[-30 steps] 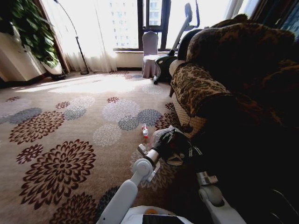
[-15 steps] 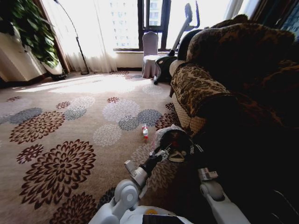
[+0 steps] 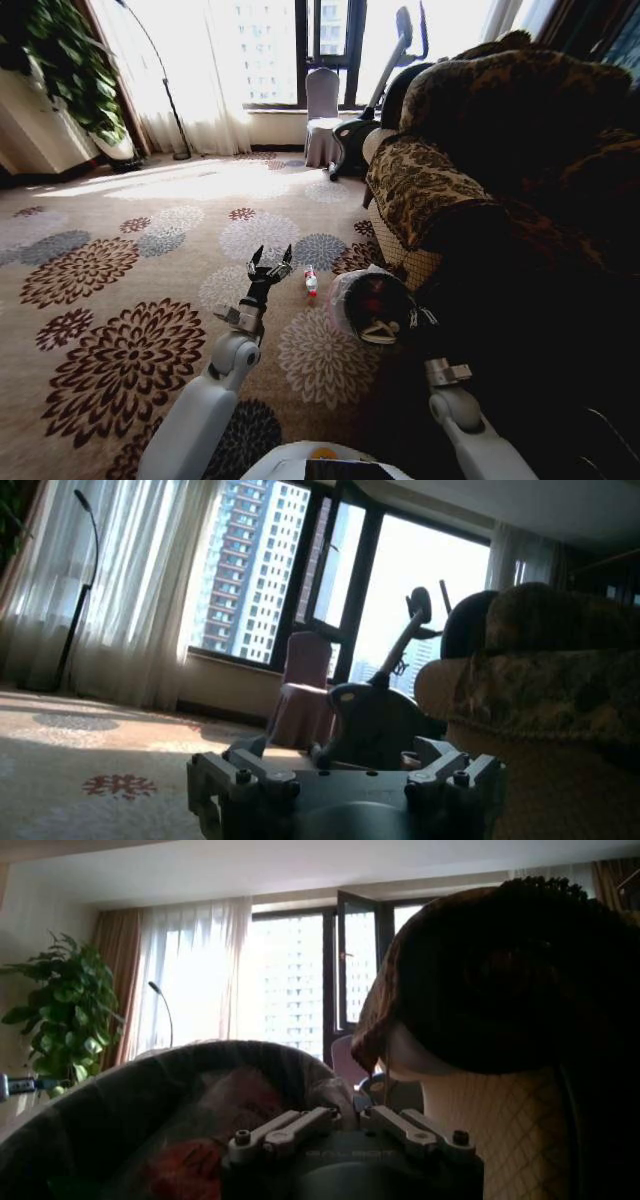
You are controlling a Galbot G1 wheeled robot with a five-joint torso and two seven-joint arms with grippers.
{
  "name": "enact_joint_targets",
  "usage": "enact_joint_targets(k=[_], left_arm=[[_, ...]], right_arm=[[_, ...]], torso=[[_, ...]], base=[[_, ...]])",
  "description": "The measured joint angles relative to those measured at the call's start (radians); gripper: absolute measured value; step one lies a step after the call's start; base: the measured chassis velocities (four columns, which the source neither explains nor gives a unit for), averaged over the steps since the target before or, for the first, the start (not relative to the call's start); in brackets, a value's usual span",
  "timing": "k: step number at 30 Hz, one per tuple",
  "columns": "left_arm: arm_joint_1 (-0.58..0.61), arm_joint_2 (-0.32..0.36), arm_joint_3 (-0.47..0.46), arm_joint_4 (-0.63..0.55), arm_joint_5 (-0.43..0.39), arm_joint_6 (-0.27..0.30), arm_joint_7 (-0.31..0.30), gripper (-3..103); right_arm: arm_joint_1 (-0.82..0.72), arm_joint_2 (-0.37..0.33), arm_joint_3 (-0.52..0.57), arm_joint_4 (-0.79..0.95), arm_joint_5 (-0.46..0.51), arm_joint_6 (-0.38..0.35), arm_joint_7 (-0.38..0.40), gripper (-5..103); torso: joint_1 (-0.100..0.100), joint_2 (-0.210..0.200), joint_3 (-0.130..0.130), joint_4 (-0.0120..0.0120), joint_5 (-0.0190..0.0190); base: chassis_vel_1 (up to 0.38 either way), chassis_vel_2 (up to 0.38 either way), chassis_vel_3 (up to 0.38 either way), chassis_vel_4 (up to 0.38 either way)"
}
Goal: Pick up the trash from the ground and place it into the trash bin.
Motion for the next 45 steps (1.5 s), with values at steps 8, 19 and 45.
enact_joint_targets(k=[8,19,45], left_arm=[[-0.105,0.003,0.051,0.317,-0.072,0.028,0.058,98],[-0.258,-0.049,0.189,0.679,-0.034,-0.001,0.166,94],[-0.401,-0.166,0.315,0.929,0.019,-0.010,0.253,98]], right_arm=[[0.025,-0.011,-0.057,-0.003,-0.007,0.016,0.000,0],[0.025,-0.030,-0.087,0.015,0.048,0.036,0.000,0],[-0.009,-0.035,-0.069,0.031,0.076,0.082,0.000,0]], torso=[[0.000,0.000,0.000,0.0008,-0.0001],[0.000,0.000,0.000,-0.0002,0.0003],[0.001,0.000,0.000,0.0005,0.0003]], base=[[0.000,0.000,0.000,0.000],[0.000,0.000,0.000,0.000],[-0.102,0.109,0.103,-0.105]])
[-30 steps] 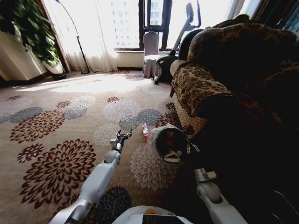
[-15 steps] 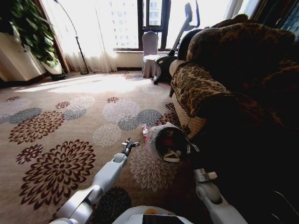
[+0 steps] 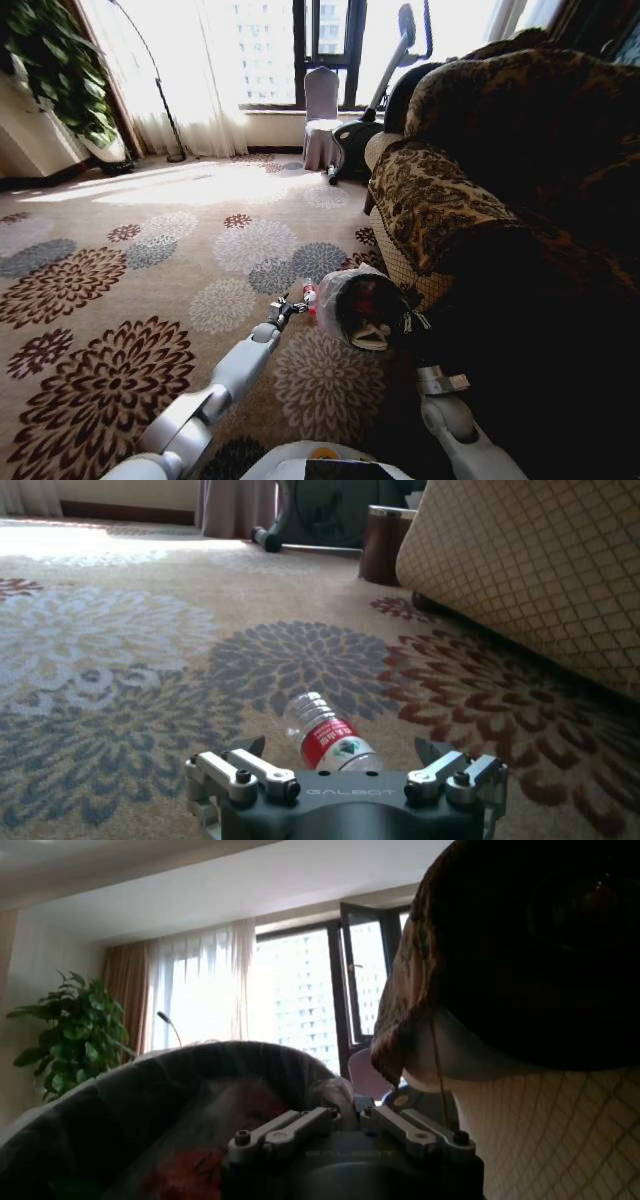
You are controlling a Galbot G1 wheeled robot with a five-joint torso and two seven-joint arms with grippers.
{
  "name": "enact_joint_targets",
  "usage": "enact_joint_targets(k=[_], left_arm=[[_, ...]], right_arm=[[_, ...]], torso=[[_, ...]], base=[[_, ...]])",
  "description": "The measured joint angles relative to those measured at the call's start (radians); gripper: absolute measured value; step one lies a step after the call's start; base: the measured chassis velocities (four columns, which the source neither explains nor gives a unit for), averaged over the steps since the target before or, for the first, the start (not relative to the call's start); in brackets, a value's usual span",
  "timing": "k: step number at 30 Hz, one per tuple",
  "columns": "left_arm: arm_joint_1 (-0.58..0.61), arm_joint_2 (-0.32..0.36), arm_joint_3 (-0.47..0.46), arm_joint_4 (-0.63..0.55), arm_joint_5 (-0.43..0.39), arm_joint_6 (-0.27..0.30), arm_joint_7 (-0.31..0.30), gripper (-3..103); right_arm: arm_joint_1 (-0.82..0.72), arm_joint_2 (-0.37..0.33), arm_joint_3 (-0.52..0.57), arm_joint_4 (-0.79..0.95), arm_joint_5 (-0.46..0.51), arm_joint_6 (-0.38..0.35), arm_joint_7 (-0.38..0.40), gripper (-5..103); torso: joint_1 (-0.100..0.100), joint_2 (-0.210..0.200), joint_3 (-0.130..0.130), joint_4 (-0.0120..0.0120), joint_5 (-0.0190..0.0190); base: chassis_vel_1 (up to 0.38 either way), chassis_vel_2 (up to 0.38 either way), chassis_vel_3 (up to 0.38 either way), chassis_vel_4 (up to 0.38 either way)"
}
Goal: Pick up the trash from the ground and place it into the trash bin.
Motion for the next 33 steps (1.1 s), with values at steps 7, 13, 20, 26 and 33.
enact_joint_targets(k=[7,13,20,26,33], left_arm=[[-0.029,-0.072,-0.001,0.061,-0.034,0.040,-0.003,98],[-0.025,-0.097,0.004,0.049,-0.094,0.104,-0.072,98],[-0.006,-0.082,0.025,0.026,-0.063,0.121,-0.112,98],[-0.036,-0.099,0.014,0.065,-0.106,0.165,-0.107,100],[-0.069,-0.129,-0.012,0.121,-0.121,0.229,-0.058,98]], right_arm=[[-0.005,-0.002,0.014,0.003,-0.007,0.017,0.000,0],[-0.012,-0.003,0.014,0.002,-0.011,0.016,-0.001,0],[-0.011,0.004,0.015,-0.008,-0.029,0.015,0.000,0],[-0.034,0.004,0.020,-0.001,-0.029,0.015,-0.001,0],[-0.049,-0.002,0.033,0.007,-0.031,0.015,0.000,0]], torso=[[-0.001,0.000,-0.001,-0.0009,-0.0001],[-0.001,0.000,-0.001,-0.0002,0.0000],[-0.001,0.000,-0.001,-0.0002,0.0002],[-0.001,0.000,0.000,-0.0003,0.0001],[0.000,0.000,0.000,-0.0001,0.0002]], base=[[0.022,-0.033,-0.027,0.022],[0.000,0.000,0.000,0.000],[-0.050,0.050,0.040,-0.041],[-0.130,0.129,0.141,-0.129],[-0.083,0.104,0.091,-0.099]])
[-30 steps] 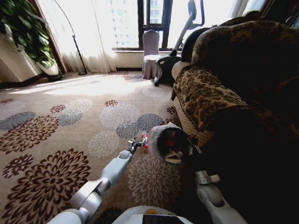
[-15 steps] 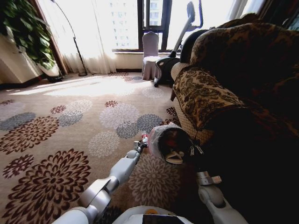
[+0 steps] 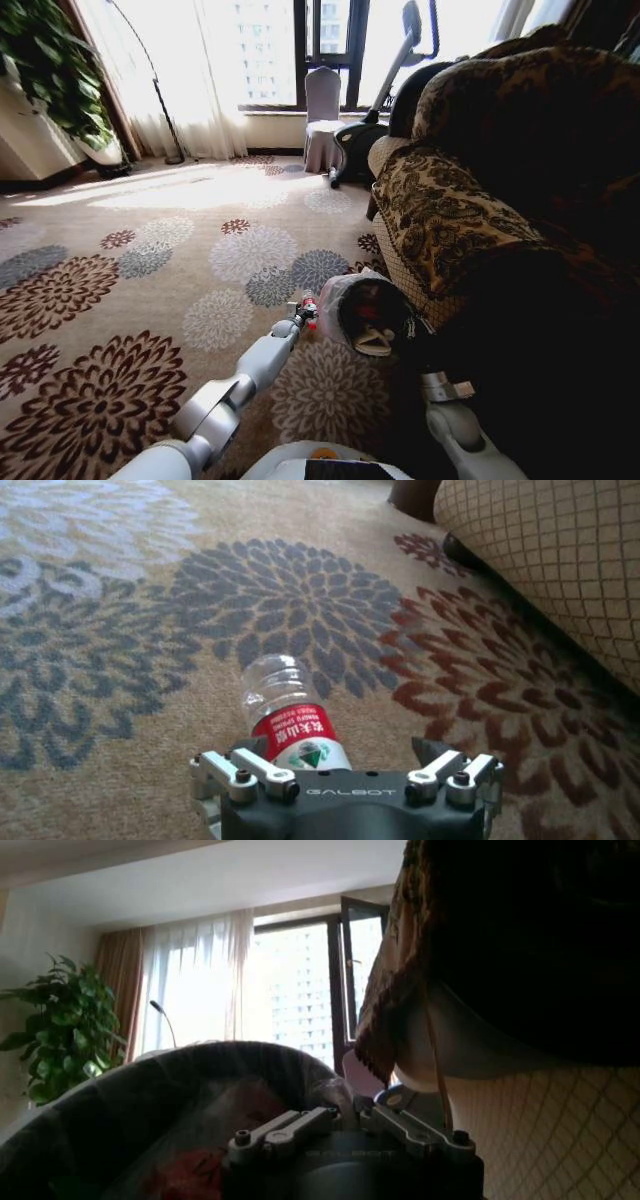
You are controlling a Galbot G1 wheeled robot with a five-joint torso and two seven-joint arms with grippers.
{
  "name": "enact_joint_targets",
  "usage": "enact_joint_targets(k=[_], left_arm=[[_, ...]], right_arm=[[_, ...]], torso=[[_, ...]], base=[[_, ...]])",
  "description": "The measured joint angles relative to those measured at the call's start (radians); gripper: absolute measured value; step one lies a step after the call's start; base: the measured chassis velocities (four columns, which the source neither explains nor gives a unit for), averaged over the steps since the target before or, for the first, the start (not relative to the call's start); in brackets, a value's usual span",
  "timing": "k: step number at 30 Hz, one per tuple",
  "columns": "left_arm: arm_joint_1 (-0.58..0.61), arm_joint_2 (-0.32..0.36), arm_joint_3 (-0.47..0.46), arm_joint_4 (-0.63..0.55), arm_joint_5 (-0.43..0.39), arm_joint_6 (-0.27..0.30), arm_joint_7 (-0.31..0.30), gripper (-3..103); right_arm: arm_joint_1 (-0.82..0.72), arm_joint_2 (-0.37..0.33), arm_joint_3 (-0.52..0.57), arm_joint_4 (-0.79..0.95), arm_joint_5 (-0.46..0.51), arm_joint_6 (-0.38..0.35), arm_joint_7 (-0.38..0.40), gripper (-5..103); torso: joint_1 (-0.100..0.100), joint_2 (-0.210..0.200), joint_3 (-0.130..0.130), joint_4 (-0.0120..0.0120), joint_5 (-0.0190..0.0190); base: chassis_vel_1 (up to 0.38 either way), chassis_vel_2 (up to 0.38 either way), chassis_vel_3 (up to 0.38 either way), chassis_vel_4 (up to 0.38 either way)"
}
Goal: Pick up the trash from the ground and place it into the trash bin.
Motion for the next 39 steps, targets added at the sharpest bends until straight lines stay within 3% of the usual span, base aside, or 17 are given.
enact_joint_targets(k=[7,17,24,26,39], left_arm=[[-0.040,-0.059,-0.035,0.101,0.005,0.025,0.011,98],[-0.001,-0.068,-0.043,0.110,0.052,0.040,-0.014,94],[0.011,-0.058,-0.043,0.099,0.061,0.066,-0.005,71],[0.011,-0.058,-0.043,0.097,0.060,0.066,-0.006,71],[0.049,-0.021,-0.038,0.039,0.042,0.069,-0.021,32]], right_arm=[[-0.016,0.003,0.014,0.013,-0.002,0.001,0.000,0],[-0.021,0.008,0.023,0.016,-0.003,0.004,0.000,0],[-0.019,0.011,0.024,0.020,-0.002,0.004,0.000,0],[-0.020,0.011,0.026,0.022,-0.002,0.004,0.000,0],[-0.024,0.011,0.030,0.032,-0.001,0.004,0.000,0]], torso=[[-0.001,0.000,-0.001,-0.0006,-0.0004],[-0.001,0.000,0.000,-0.0001,-0.0002],[-0.001,0.000,0.000,-0.0001,-0.0003],[-0.001,0.000,0.000,-0.0003,-0.0003],[-0.001,0.000,0.000,-0.0003,-0.0004]], base=[[0.000,0.000,0.000,0.000],[0.000,0.000,0.000,0.000],[0.000,0.000,0.000,0.000],[0.000,0.000,0.000,0.000],[0.000,0.000,0.000,0.000]])
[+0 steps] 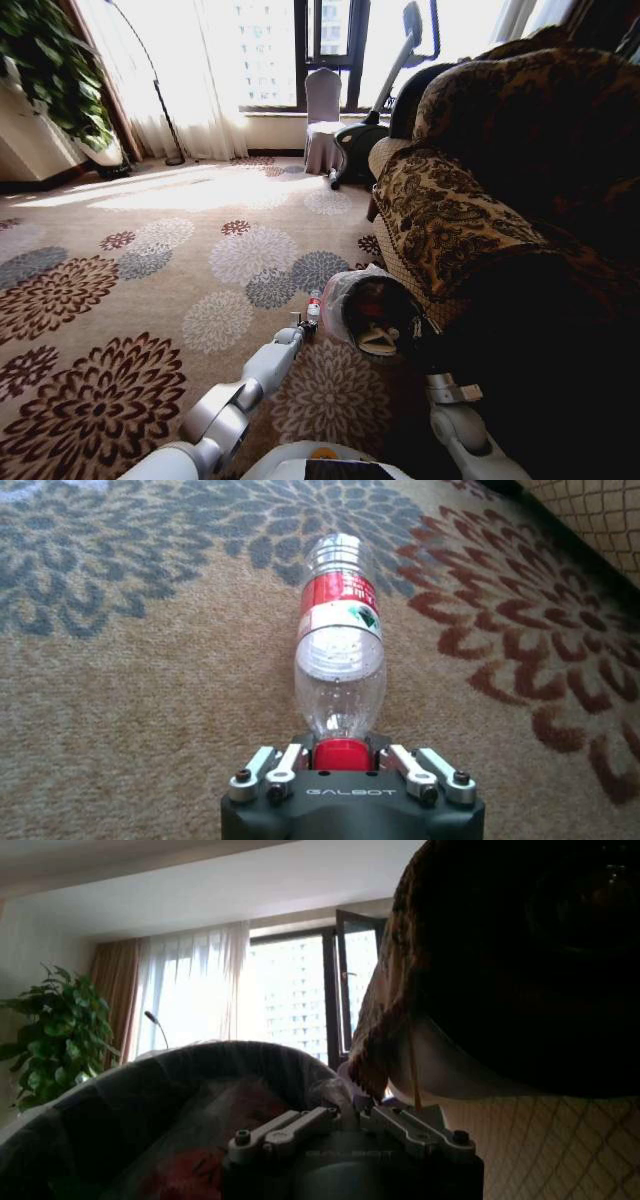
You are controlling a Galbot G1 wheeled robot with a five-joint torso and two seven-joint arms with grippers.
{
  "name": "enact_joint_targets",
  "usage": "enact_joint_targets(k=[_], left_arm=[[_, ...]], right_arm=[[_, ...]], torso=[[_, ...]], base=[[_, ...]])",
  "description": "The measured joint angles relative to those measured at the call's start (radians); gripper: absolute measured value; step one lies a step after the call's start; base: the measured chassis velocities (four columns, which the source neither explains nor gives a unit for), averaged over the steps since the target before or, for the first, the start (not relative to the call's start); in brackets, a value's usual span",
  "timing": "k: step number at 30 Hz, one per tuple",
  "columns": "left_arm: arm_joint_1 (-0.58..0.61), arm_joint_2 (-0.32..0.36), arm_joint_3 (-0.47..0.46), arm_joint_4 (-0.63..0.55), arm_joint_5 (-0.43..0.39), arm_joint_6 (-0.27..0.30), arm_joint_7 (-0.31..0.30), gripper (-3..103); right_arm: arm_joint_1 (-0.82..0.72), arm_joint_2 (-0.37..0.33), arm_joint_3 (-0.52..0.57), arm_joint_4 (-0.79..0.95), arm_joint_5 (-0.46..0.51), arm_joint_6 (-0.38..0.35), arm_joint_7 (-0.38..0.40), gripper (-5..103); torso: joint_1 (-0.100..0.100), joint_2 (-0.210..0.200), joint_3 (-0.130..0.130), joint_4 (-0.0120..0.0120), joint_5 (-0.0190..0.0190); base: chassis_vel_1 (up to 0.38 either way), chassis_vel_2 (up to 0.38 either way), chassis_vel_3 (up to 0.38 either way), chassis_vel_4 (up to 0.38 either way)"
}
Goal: Pick up the trash from the ground and place it into the trash bin.
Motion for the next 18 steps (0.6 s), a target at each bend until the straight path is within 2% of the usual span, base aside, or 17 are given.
enact_joint_targets(k=[7,12,14,15,16,18], left_arm=[[0.030,0.032,0.000,-0.071,-0.027,0.006,0.000,30],[0.071,0.083,0.007,-0.185,-0.081,0.021,-0.009,30],[0.135,0.137,0.001,-0.340,-0.170,0.043,-0.032,30],[0.135,0.137,0.001,-0.340,-0.170,0.043,-0.032,30],[0.168,0.160,-0.009,-0.406,-0.197,0.043,-0.038,30],[0.264,0.218,-0.055,-0.586,-0.298,0.052,-0.052,30]], right_arm=[[0.007,0.001,-0.006,0.000,-0.001,0.000,0.000,0],[0.018,0.001,-0.013,-0.009,-0.002,0.000,0.000,0],[0.039,-0.005,-0.025,-0.029,0.000,-0.001,0.000,0],[0.039,-0.005,-0.025,-0.029,0.000,-0.001,0.000,0],[0.052,-0.006,-0.033,-0.040,0.001,-0.003,0.000,0],[0.093,-0.006,-0.055,-0.079,0.005,-0.008,0.000,0]], torso=[[0.000,0.000,0.000,0.0000,0.0001],[0.000,0.000,0.000,0.0001,0.0002],[0.000,0.000,0.000,-0.0004,-0.0006],[0.000,0.000,0.000,-0.0004,-0.0006],[0.000,0.000,0.000,-0.0001,-0.0001],[0.000,0.000,0.000,0.0002,-0.0002]], base=[[0.000,0.000,0.000,0.000],[0.000,0.000,0.000,0.000],[0.000,0.000,0.000,0.000],[0.000,0.000,0.000,0.000],[0.000,0.000,0.000,0.000],[0.000,0.000,0.000,0.000]])
